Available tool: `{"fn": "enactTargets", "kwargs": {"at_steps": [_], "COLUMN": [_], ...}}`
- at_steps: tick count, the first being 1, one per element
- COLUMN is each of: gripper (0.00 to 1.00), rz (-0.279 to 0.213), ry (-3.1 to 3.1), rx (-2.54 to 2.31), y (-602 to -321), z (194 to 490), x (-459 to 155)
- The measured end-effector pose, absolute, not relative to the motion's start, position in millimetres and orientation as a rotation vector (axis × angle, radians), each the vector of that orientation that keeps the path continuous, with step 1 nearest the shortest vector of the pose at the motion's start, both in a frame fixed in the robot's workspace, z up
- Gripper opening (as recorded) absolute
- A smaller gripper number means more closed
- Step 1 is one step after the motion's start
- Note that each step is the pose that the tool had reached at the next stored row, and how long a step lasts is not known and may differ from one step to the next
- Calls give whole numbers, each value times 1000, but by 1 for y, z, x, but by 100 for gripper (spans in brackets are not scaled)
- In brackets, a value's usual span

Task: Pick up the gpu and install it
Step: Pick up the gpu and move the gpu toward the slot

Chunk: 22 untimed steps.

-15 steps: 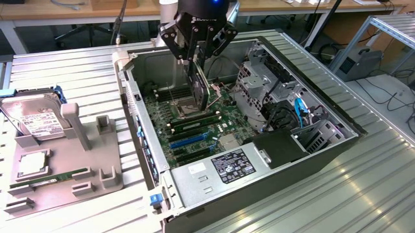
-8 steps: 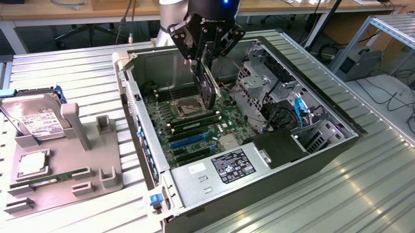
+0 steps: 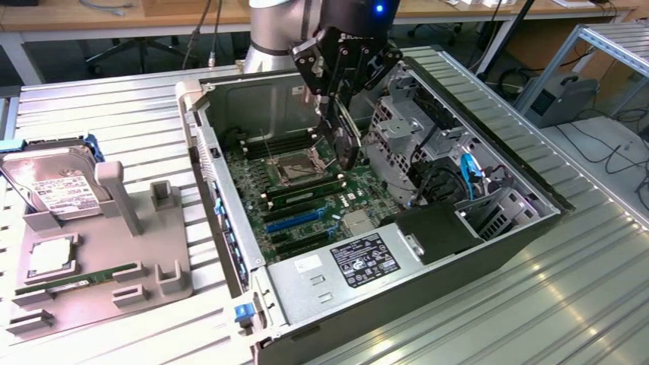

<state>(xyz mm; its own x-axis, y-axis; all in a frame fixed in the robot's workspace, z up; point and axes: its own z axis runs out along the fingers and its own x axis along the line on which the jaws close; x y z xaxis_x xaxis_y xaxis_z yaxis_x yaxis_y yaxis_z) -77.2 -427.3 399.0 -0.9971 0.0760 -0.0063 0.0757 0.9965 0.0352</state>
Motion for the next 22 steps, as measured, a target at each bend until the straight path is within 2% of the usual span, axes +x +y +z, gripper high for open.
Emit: {"fn": "enactTargets", "kwargs": {"at_steps": [22], "gripper": [27], "rz": [49], "ry": [3133], "rx": [119], "y": [-427], "z": [385], "x": [-40]}}
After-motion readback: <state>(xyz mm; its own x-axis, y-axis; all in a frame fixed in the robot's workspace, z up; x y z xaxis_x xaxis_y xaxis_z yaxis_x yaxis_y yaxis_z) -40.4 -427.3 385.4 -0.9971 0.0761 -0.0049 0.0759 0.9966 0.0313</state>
